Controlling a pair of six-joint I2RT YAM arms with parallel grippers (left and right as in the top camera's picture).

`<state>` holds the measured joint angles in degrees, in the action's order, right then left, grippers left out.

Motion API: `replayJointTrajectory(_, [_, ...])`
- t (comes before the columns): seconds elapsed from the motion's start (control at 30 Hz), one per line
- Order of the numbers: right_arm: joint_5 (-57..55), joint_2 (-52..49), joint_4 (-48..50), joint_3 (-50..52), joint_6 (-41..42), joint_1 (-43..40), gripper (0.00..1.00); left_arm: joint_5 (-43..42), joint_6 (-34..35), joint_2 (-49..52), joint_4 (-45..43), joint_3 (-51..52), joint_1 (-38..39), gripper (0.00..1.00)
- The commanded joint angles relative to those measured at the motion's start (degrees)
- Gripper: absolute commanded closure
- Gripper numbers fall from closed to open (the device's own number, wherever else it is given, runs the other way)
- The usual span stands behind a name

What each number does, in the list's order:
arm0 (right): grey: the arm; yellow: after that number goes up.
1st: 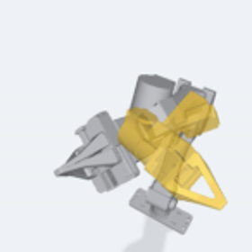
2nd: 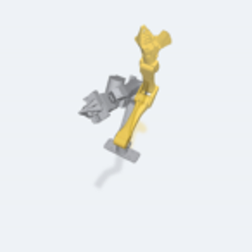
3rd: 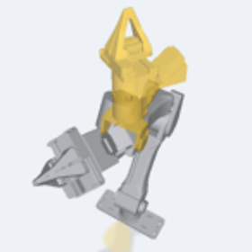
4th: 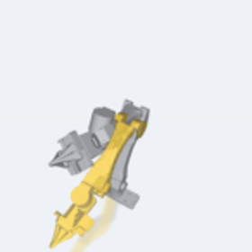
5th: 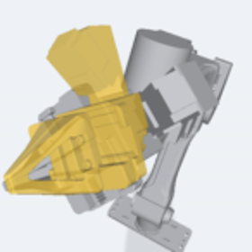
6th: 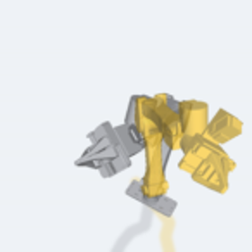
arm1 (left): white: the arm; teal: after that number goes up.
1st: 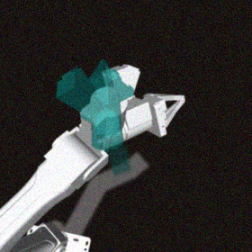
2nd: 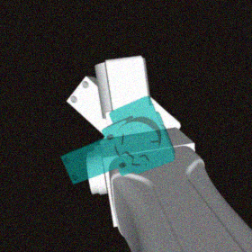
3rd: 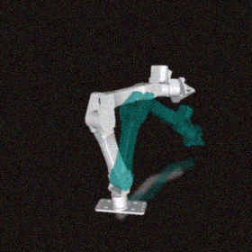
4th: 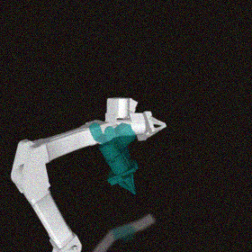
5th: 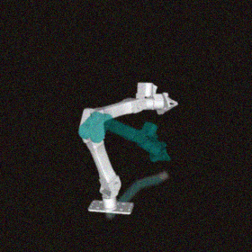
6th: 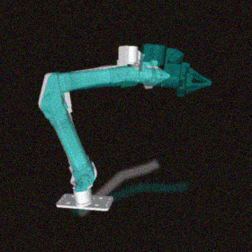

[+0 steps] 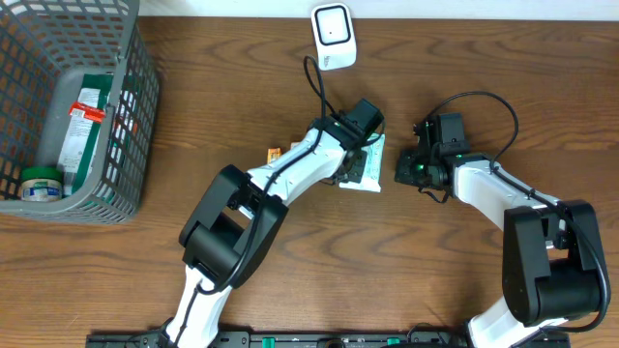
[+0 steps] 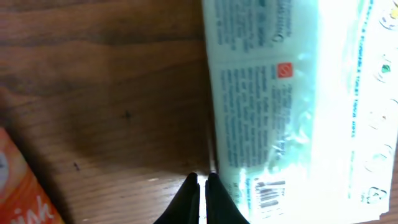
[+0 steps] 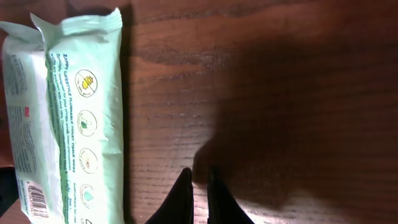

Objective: Scan the item barcode

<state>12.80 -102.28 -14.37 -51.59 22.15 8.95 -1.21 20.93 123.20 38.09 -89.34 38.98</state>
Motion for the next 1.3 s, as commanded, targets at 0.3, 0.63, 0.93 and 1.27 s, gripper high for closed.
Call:
replayJointTrajectory(0.3, [-1.01,-2.97,3.91,0.33,0.52,4.33,0.93,5.51,-0.5,-12.72,1.11,-1.44,-5.11,0.92])
replayJointTrajectory(0.63, [-0.96,-3.06,6.21,0.33,0.5,8.39,0.91,5.6,-0.55,-24.2,7.08,-1.44,-8.85,0.92])
replayJointTrajectory(0.93, [-0.98,-3.06,7.45,0.33,0.31,10.03,0.9,5.57,-0.76,-29.68,12.22,-1.44,-14.32,0.92])
replayJointTrajectory(1.27, [-10.99,-3.08,7.54,0.35,-0.52,10.08,0.9,5.53,-0.98,-30.08,15.47,-1.44,-19.74,0.92])
